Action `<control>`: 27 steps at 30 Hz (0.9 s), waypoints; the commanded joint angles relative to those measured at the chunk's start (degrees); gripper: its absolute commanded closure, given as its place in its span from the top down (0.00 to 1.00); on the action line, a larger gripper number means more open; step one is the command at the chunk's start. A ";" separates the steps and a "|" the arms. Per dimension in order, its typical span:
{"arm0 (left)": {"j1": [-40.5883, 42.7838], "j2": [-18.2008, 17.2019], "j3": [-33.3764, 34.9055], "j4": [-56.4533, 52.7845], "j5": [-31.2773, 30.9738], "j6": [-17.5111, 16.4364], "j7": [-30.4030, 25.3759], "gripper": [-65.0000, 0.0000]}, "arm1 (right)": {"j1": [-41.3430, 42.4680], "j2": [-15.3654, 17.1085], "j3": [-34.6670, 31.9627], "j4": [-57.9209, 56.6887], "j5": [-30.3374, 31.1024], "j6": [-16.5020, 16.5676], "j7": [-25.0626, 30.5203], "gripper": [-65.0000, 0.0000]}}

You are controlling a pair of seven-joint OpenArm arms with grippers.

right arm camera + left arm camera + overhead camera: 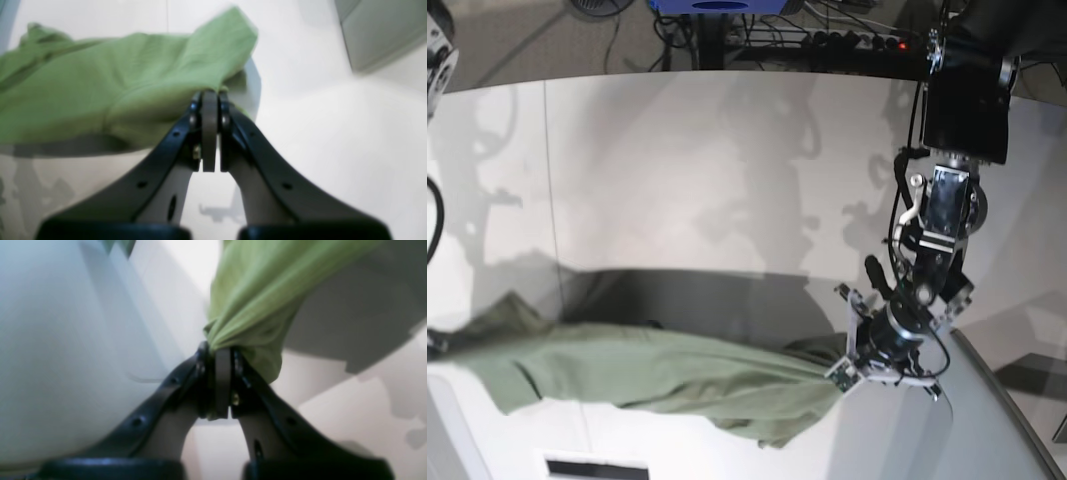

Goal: Layout the t-shirt on the table in an organized manner, then fold the t-shirt properly
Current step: 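Lift the shirt with both grippers and lay it flatter on the table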

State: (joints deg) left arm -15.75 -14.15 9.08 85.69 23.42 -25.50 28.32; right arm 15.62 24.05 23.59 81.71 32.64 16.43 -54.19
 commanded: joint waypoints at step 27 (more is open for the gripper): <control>21.42 -5.76 -0.25 5.43 0.36 0.66 -0.14 0.00 | -26.30 -14.52 13.99 19.43 0.81 0.41 -14.25 0.00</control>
State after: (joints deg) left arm 6.15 -19.38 9.08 90.06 23.62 -25.47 28.75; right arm -10.59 8.43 36.77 100.25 33.12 16.95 -68.77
